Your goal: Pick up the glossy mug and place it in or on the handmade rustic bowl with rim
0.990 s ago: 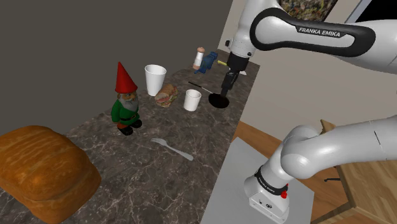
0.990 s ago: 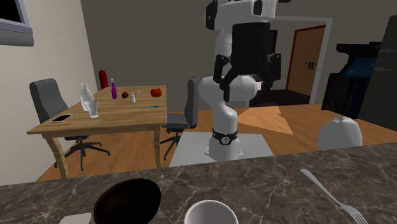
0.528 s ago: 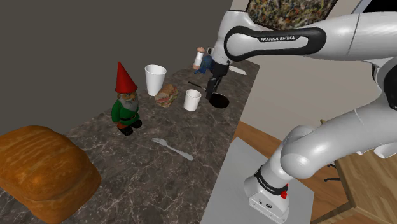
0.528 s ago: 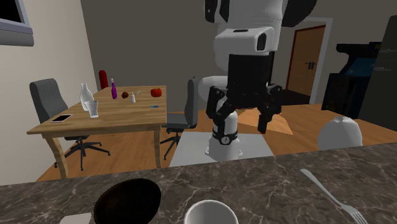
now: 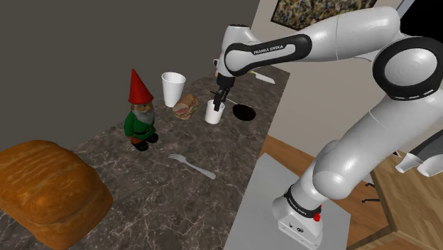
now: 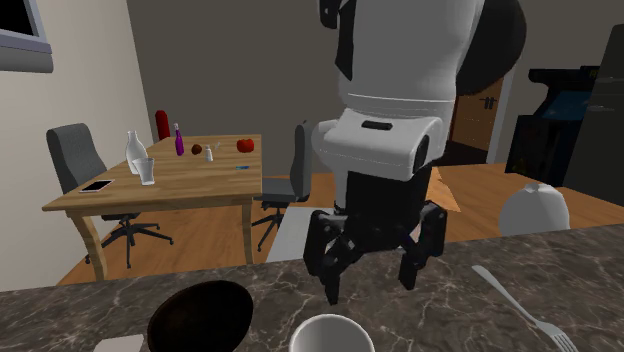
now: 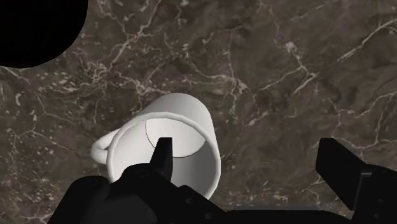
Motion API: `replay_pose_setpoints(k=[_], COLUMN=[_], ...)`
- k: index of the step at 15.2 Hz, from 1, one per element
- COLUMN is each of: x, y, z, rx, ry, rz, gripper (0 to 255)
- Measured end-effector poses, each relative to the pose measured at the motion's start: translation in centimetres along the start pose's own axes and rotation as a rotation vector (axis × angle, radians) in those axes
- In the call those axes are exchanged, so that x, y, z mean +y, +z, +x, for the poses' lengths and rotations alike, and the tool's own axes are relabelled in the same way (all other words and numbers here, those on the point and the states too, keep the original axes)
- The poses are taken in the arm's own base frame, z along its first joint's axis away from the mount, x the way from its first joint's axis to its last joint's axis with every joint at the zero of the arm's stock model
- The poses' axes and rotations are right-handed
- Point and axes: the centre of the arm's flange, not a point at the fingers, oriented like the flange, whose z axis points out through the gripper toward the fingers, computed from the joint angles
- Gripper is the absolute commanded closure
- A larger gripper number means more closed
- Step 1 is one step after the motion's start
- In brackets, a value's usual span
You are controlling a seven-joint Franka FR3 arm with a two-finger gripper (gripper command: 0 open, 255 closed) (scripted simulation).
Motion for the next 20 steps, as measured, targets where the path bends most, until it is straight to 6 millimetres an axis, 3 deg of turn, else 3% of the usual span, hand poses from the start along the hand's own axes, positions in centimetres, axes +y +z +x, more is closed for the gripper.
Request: replay_pose_setpoints(k=[3,5,11,17,18,20], x=[1.0,1.1,1.2,1.2,1.2,1.2], y=[2.0,3.1,6.1,6.5,6.5,6.5], z=[2.6,3.3,3.5,3.4,3.4,3.4], rx=[0.0,0.0,0.0,0.0,0.0,0.0], ry=[-0.023,-0.028,-0.03,-0.03,-0.03,-0.03], rz=[-0.012,-0.015,-0.016,-0.016,-0.016,-0.016], gripper=[0,0,0,0,255,255])
